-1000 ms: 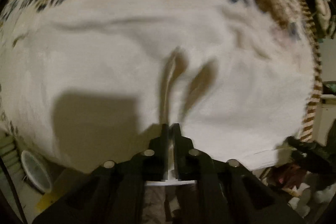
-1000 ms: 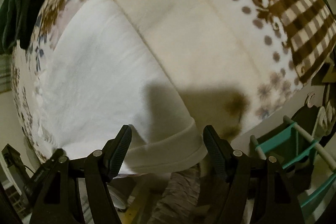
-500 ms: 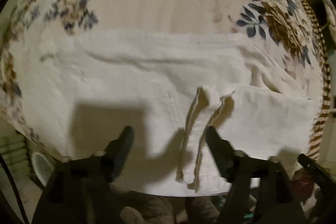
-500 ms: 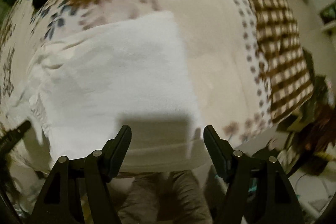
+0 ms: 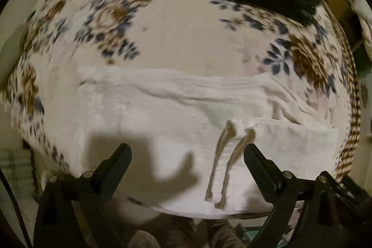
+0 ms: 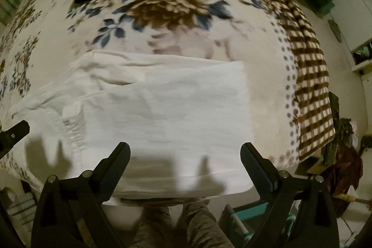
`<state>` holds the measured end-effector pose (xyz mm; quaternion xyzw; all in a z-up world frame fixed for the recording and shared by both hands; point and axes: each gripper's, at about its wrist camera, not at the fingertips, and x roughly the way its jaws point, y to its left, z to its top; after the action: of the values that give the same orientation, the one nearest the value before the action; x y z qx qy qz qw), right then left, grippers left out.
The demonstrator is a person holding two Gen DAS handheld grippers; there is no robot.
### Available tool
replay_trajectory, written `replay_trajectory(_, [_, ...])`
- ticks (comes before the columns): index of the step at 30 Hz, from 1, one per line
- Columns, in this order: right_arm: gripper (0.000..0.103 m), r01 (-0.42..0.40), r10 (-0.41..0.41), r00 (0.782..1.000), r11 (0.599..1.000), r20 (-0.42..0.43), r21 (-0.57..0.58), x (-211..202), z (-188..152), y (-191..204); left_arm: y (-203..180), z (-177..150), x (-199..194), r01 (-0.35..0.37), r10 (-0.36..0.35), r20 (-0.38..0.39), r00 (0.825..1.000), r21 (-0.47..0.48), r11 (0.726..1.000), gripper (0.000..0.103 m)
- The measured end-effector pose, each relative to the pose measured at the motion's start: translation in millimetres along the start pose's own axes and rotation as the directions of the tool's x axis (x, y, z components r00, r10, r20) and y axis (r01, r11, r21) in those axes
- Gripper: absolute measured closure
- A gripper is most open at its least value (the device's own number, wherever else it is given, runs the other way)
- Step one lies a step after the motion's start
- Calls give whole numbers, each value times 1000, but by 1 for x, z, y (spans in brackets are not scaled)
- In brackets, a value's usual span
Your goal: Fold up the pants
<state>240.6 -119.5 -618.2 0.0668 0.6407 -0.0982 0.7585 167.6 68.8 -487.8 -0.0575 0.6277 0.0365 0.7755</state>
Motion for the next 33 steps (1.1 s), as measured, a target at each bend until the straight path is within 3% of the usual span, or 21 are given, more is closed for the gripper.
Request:
replay_trajectory(3, [5,-51,51,999,999,-19,-14,5,0,13,36,-14,1,50,-53,-14,999,-138,989,4])
replay_trajectory(4, [5,-89,88,996,996,-33,-18,8,1,20,51,-18,5,82,-88,-20,996,-201,976,4])
replay_trajectory(6, [5,-135,133,989,990,-58,-36,14,2,35,89,-32,15,136,-153,-21,988,-356,925,5])
replay_trajectory(10, [5,-178,169,981,979,-94,-100,23,0,72,158,-70,36,192,-222,27,975,-609,769,6])
replay_trajectory(14, [5,-197,178,975,971,-136,-139,33,-5,103,205,-98,64,252,-290,96,952,-784,568,6])
replay_trajectory(15, [5,-201,180,973,969,-147,-143,37,-7,109,211,-98,70,271,-303,117,946,-798,538,6])
replay_trajectory(16, [5,-202,179,971,968,-157,-147,40,-9,114,216,-94,75,294,-307,145,941,-798,526,7])
replay_trajectory(18, [5,-197,170,970,968,-172,-158,46,-12,121,216,-82,81,310,-288,171,942,-767,561,13])
replay_trajectory(20, [5,-193,163,969,968,-185,-160,52,-14,127,213,-66,89,256,-242,127,962,-727,637,26])
replay_trajectory(21, [5,-191,160,969,969,-191,-159,54,-14,128,212,-63,93,239,-234,109,966,-720,652,28])
replay_trajectory(22, [5,-188,156,968,969,-196,-158,55,-15,129,213,-64,94,229,-226,102,969,-719,656,41])
replay_trajectory(23, [5,-184,151,968,970,-198,-158,56,-15,130,214,-66,94,199,-199,84,976,-712,674,66])
replay_trajectory(26, [5,-169,135,971,971,-198,-169,60,-15,134,211,-74,73,165,-126,107,986,-674,720,86])
replay_trajectory(31, [5,-160,124,971,973,-206,-168,66,-19,135,188,-66,30,163,-56,204,977,-556,815,93])
replay_trajectory(33, [5,-166,131,969,973,-209,-158,65,-17,128,193,-56,28,186,-62,240,969,-539,822,93])
